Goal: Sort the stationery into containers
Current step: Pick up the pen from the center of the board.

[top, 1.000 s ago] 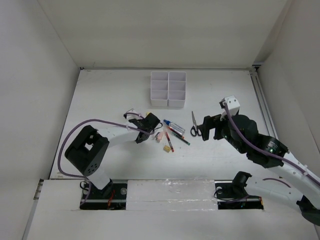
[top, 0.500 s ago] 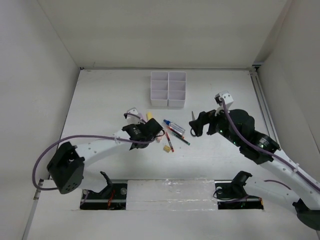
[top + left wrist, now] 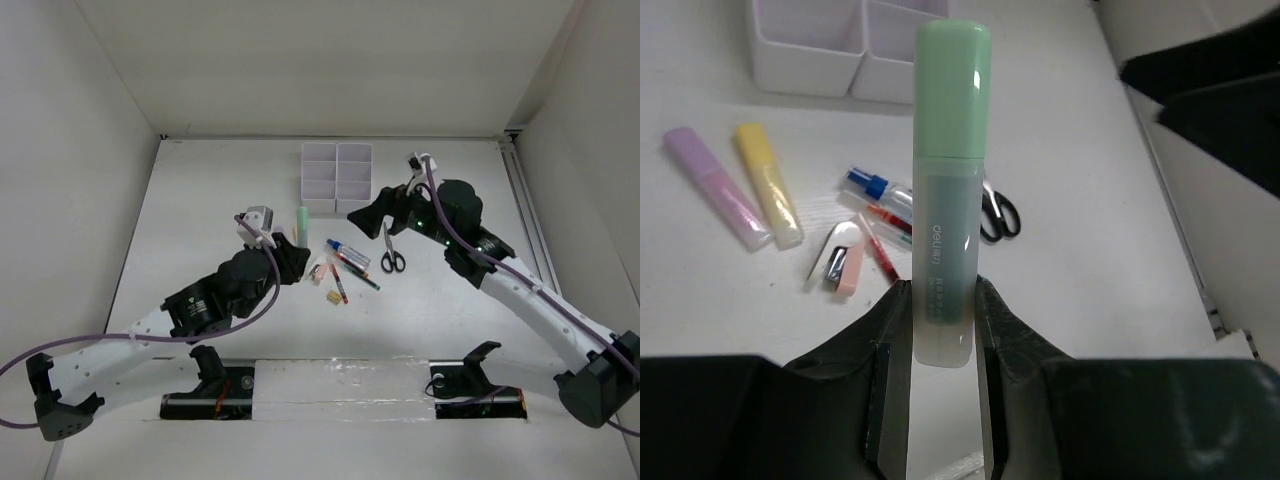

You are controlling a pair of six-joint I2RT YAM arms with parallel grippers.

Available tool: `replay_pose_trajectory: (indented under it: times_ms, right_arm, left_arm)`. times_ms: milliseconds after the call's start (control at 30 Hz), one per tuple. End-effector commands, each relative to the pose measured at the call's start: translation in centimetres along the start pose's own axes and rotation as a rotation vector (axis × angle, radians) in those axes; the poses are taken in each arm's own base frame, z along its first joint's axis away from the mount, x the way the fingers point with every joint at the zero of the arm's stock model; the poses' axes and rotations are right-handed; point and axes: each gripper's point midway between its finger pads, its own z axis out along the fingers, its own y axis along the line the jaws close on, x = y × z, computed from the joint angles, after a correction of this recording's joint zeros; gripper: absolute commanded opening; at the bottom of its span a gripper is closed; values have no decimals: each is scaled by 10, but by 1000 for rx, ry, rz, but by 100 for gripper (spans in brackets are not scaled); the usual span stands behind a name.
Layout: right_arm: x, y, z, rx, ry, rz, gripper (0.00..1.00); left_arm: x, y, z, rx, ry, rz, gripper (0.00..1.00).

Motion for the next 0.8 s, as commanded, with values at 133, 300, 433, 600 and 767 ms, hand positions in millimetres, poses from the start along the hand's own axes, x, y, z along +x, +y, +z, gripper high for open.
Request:
replay_pose_trajectory:
  times_ms: [133, 300, 433, 600, 767]
  right_arm:
    - [-20, 82, 28, -300, -59, 5, 100]
    - [-18, 98, 37, -345, -57, 30, 100]
    - [-17, 92, 39, -313, -64, 45, 100]
    - [-1, 82, 54, -269, -26, 70, 99]
    - [13, 83, 63, -285, 15, 94, 86]
  left_arm:
    - [3, -37, 8, 166, 19, 109, 0]
    - [11, -36, 17, 150, 39, 122, 0]
    - [11, -36, 16, 155, 33, 118, 0]
    - [3, -37, 9, 175, 6, 110, 0]
    - [1, -35, 9, 172, -6, 105, 0]
